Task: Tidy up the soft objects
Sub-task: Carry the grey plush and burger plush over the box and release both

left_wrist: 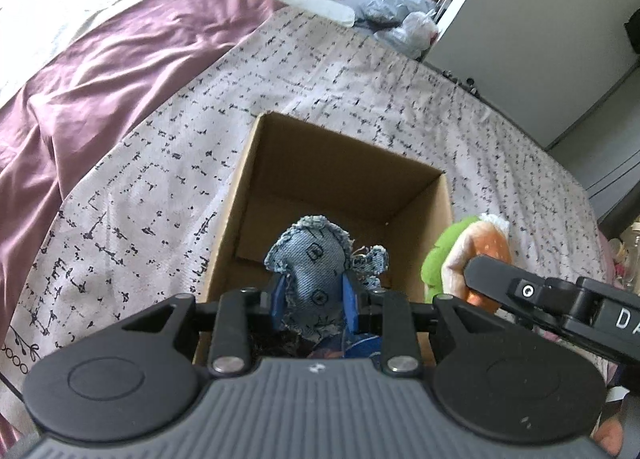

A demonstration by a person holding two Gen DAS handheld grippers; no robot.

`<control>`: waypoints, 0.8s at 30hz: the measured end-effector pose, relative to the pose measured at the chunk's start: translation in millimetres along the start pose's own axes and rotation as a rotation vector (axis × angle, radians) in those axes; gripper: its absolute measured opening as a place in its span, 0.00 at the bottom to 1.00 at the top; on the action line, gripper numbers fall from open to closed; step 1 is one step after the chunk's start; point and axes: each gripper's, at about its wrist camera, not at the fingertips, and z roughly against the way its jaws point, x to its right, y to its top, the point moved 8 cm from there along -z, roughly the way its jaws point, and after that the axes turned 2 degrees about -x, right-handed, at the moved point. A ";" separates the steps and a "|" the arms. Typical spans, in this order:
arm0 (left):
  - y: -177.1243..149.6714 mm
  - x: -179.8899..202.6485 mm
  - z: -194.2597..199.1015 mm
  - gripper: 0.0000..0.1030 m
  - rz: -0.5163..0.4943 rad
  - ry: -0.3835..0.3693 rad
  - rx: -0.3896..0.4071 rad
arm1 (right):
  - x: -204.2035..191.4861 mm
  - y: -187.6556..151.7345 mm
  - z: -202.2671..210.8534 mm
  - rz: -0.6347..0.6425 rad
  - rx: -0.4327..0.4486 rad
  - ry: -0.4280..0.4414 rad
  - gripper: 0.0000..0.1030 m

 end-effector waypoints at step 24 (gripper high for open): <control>17.2 -26.6 43.3 0.48 0.118 -0.023 0.031 | -16.6 -7.1 -23.7 0.063 -0.051 -0.063 0.42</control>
